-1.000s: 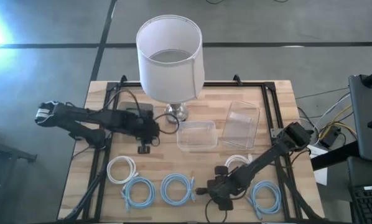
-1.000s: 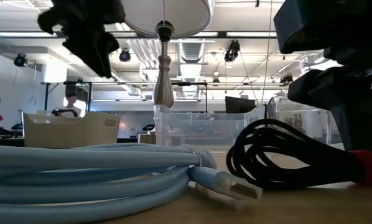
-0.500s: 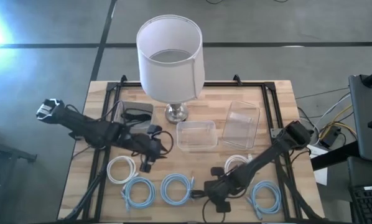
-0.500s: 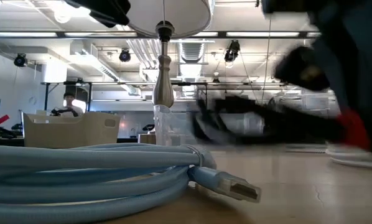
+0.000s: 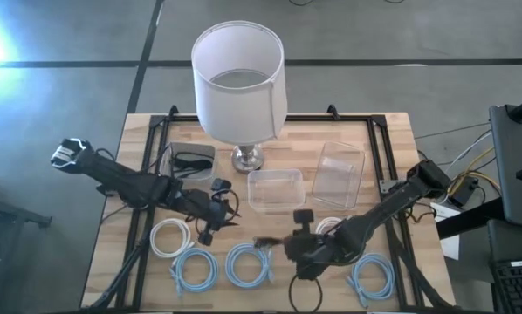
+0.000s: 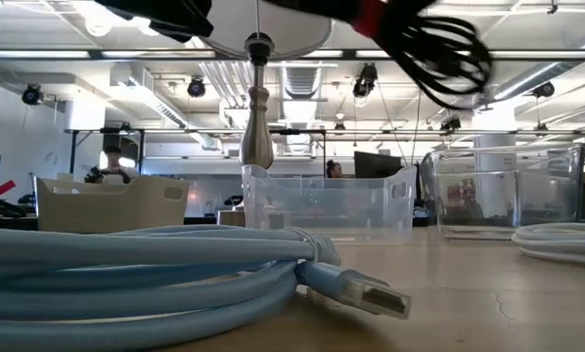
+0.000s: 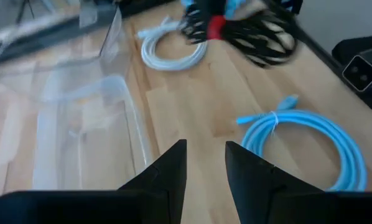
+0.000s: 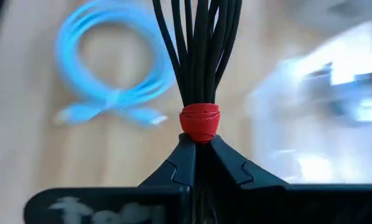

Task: Pick & Place USB Port
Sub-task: Put the black USB cable into the gray bin

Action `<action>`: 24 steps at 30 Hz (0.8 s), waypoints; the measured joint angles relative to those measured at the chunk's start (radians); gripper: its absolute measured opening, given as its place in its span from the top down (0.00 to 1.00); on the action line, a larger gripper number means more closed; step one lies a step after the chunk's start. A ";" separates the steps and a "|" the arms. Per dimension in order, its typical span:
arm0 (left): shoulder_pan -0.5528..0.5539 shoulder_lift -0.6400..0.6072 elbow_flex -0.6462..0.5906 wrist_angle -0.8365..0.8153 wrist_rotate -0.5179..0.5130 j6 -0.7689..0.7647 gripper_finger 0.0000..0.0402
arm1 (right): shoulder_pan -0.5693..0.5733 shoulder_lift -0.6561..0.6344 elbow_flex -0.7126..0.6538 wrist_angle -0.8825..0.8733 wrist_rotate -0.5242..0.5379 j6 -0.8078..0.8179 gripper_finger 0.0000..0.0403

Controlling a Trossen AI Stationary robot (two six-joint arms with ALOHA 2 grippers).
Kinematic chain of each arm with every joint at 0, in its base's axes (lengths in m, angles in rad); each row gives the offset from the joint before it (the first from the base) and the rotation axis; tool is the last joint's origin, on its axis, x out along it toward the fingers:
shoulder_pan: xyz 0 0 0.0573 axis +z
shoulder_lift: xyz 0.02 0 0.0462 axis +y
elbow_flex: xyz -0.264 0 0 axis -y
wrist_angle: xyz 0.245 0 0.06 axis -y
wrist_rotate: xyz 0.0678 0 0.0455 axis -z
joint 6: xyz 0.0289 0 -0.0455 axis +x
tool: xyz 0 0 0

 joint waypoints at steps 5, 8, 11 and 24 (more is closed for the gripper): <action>-0.012 0.001 -0.130 0.260 0.004 0.060 0.72 | -0.009 -0.025 -0.037 0.041 0.245 0.000 0.95; -0.012 0.001 -0.218 0.463 -0.007 0.090 0.72 | -0.027 -0.026 -0.045 0.122 0.346 -0.034 0.95; -0.012 0.001 -0.304 0.698 -0.037 0.122 0.72 | -0.057 -0.028 -0.056 0.246 0.386 -0.108 0.95; -0.005 0.001 -0.450 1.089 -0.122 0.126 0.72 | -0.213 -0.028 -0.126 0.662 0.130 -0.266 0.94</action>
